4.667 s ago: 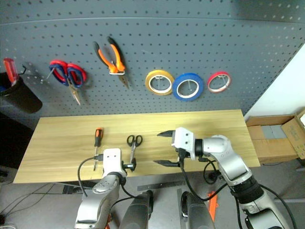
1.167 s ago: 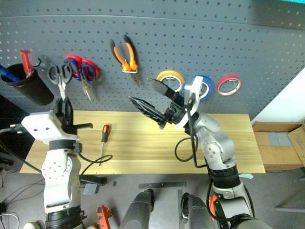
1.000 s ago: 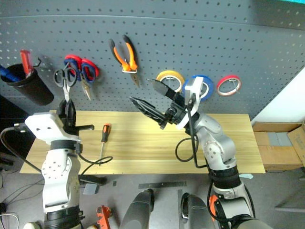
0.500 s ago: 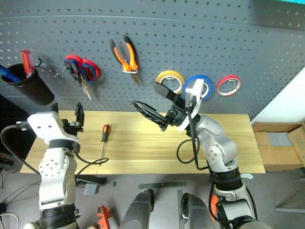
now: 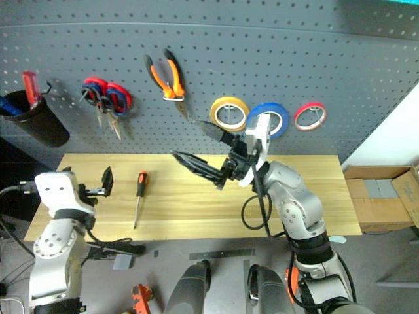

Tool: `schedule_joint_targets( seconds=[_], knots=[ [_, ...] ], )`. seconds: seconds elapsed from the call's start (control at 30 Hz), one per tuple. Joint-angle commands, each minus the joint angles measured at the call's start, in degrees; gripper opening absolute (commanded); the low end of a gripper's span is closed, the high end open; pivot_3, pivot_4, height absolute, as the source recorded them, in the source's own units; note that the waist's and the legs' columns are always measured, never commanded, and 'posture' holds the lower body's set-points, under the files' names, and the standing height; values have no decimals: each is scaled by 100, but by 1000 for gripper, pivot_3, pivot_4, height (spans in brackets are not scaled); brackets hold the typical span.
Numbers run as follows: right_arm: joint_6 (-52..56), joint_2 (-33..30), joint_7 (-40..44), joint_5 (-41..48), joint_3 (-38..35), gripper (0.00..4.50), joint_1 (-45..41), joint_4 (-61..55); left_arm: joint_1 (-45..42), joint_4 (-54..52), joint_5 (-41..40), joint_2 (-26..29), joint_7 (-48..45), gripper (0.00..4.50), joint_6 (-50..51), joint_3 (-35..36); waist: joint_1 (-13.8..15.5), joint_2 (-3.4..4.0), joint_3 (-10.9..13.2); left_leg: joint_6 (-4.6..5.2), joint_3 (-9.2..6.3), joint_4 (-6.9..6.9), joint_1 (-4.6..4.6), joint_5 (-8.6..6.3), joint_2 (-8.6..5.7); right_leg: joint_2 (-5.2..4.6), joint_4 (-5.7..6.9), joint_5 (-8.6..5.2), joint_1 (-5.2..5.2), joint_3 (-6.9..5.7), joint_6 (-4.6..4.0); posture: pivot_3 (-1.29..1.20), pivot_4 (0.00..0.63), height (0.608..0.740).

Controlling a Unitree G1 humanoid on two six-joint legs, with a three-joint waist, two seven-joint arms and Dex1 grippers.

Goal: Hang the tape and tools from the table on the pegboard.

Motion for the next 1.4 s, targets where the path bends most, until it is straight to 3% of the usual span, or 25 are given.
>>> schedule_joint_targets(
  seconds=[0.03,0.27,0.53,0.7,1.03,1.13,1.4],
  knots=[
    [-351,-32,127,-723,594,4500,-84,175,-41,529,37,330,-222,4453,405,37,-18,0,0,0,1,0,4,0,0,0,0,0,3,0,0,229,273,740],
    [-761,122,204,-1783,1268,4500,-441,1175,-838,1903,0,728,-769,4453,800,-271,-8,2,3,2,0,-1,1,1,-1,2,-3,-1,0,-2,-1,217,292,740],
    [-796,287,210,-1990,1204,4500,-641,1464,-1948,3344,41,778,-1405,4453,423,-658,-54,1,5,1,8,-4,-5,0,-3,0,-8,-1,-3,3,-1,193,311,740],
    [-680,330,200,-2111,1243,4500,-724,1495,-2807,4875,254,834,-1376,4453,-51,-814,-146,2,14,2,3,-2,-3,1,-1,1,-2,-1,-4,-1,-1,158,328,740],
    [-493,302,172,-2132,1198,4500,-700,1376,-3495,6341,507,851,-1498,4453,-536,-1085,-315,-2,36,1,7,-7,-12,0,-2,0,-3,-1,-12,2,-1,128,350,740],
    [-496,282,164,-2141,1178,4500,-692,1378,-3510,6381,523,864,-1479,3893,-485,-1101,-324,-1,38,1,5,-7,-12,0,-2,0,-1,-1,-13,0,-1,130,350,740],
    [-518,308,135,-2140,1092,4500,-768,1481,-3503,6355,507,932,-1558,1069,-453,-1117,-326,0,39,1,6,-7,-11,0,-2,-1,-3,-1,-12,1,-1,142,342,740]
  ],
)
